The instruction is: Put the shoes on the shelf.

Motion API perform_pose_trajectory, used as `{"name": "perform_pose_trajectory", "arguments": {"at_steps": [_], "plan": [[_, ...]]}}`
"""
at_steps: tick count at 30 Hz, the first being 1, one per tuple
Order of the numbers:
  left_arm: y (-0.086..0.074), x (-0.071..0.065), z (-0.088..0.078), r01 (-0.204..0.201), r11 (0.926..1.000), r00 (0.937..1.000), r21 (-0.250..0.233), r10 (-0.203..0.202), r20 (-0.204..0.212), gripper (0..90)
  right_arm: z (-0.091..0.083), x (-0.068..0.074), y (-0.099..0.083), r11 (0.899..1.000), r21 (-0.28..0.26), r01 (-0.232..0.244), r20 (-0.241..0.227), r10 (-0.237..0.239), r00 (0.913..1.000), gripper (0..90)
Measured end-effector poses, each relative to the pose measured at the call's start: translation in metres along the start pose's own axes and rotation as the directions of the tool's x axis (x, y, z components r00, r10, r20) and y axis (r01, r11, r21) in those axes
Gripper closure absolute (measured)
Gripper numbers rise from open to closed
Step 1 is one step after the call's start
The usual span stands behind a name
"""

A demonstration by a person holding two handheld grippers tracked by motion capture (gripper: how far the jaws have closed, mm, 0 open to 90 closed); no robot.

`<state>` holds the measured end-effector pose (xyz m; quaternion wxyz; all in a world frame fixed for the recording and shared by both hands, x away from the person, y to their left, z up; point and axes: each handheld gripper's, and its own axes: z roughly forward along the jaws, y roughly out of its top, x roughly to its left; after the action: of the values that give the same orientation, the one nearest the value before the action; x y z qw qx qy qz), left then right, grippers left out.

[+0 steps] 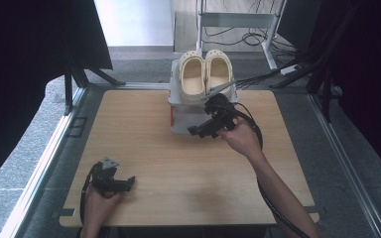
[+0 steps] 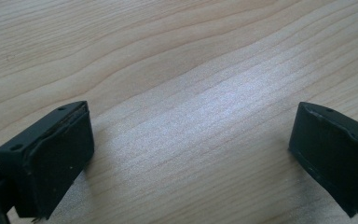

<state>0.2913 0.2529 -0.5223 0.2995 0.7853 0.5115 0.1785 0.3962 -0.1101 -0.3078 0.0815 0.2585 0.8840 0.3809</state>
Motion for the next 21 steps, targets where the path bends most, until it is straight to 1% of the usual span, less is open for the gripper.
{"name": "perform_pose_trajectory", "arguments": {"at_steps": [2, 5, 9, 12, 13, 14, 18, 21], "plan": [[0.0, 0.0, 0.0, 0.004, 1.0, 1.0, 0.0, -0.004, 0.0, 0.0, 0.0, 0.003, -0.006, 1.0, 0.005, 0.003, -0.007, -0.003, 1.0, 3.5], [0.0, 0.0, 0.0, 0.0, 1.0, 1.0, 0.0, 0.0, 0.0, 0.0, 0.001, 0.005, -0.017, 1.0, 0.011, 0.011, -0.011, -0.01, 0.9999, 3.5], [0.0, 0.0, 0.0, 0.001, 1.0, 1.0, 0.0, -0.001, 0.0, 0.0, 0.003, 0.003, -0.035, 1.0, 0.017, 0.007, -0.016, -0.007, 0.9999, 4.3], [0.0, 0.0, 0.0, 0.0, 1.0, 1.0, -0.001, 0.0, 0.0, 0.0, 0.004, 0.001, -0.048, 1.0, 0.014, -0.005, -0.022, 0.005, 0.9997, 4.4], [0.0, 0.0, 0.0, 0.0, 1.0, 1.0, -0.001, 0.0, 0.0, 0.0, 0.004, 0.001, -0.048, 1.0, 0.014, -0.005, -0.022, 0.005, 0.9997, 4.4], [0.0, 0.0, 0.0, 0.002, 1.0, 1.0, -0.002, -0.002, 0.0, 0.0, 0.004, -0.001, -0.058, 1.0, 0.016, -0.013, -0.019, 0.013, 0.9997, 4.4], [0.0, 0.0, 0.0, 0.003, 1.0, 1.0, -0.002, -0.003, 0.001, 0.0, 0.002, -0.005, -0.074, 1.0, 0.011, -0.021, -0.001, 0.021, 0.9998, 4.4], [0.0, 0.0, 0.0, 0.003, 1.0, 1.0, 0.0, -0.003, 0.003, 0.0, -0.002, -0.007, -0.085, 1.0, -0.002, -0.025, 0.024, 0.025, 0.9994, 4.2]]}}
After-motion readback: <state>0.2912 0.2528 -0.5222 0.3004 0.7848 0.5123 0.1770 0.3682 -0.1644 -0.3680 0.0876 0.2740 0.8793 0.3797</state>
